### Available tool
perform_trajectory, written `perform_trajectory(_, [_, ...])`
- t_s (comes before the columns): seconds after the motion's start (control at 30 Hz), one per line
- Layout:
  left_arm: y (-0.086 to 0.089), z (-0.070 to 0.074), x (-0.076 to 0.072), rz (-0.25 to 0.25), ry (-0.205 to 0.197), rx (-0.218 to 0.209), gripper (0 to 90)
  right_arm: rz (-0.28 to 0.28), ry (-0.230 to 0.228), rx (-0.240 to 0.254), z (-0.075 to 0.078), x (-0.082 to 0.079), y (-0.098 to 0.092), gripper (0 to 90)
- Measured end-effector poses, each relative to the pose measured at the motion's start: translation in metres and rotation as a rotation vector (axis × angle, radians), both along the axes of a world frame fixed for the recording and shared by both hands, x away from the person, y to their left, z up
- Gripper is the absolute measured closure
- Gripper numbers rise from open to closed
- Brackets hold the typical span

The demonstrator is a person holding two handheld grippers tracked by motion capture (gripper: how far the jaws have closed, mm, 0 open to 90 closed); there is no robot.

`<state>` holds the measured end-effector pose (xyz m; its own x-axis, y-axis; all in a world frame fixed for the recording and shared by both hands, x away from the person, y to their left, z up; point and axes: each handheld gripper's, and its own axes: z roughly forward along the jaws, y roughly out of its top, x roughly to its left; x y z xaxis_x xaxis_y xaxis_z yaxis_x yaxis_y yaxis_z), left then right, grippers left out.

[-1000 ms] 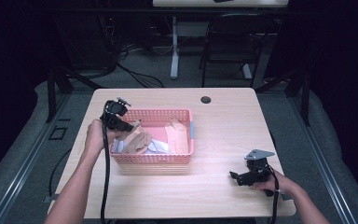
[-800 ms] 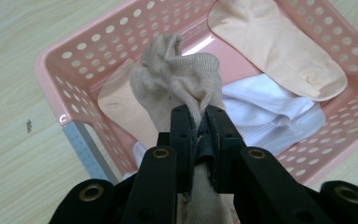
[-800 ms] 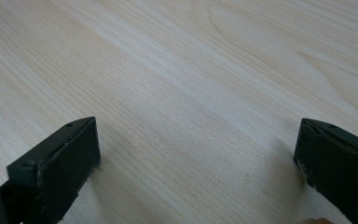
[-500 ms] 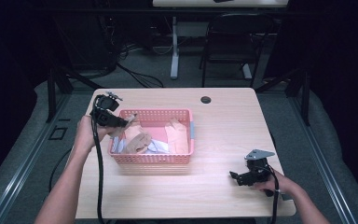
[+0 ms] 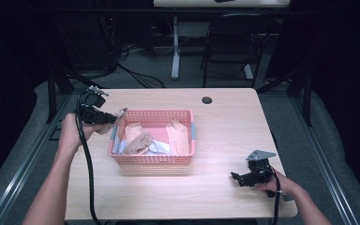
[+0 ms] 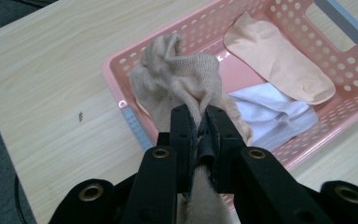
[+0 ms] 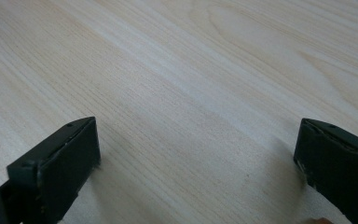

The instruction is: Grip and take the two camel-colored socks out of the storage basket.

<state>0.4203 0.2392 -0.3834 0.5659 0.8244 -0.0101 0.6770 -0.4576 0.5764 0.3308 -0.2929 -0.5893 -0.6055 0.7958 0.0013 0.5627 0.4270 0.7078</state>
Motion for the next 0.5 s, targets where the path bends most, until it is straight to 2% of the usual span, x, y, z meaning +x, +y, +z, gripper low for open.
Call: perform_trajectory(0.5, [0.046, 0.001, -0.01, 0.103, -0.004, -0.031, 82.0, 0.001, -0.003, 0.0, 0.0, 0.0, 0.0, 0.0])
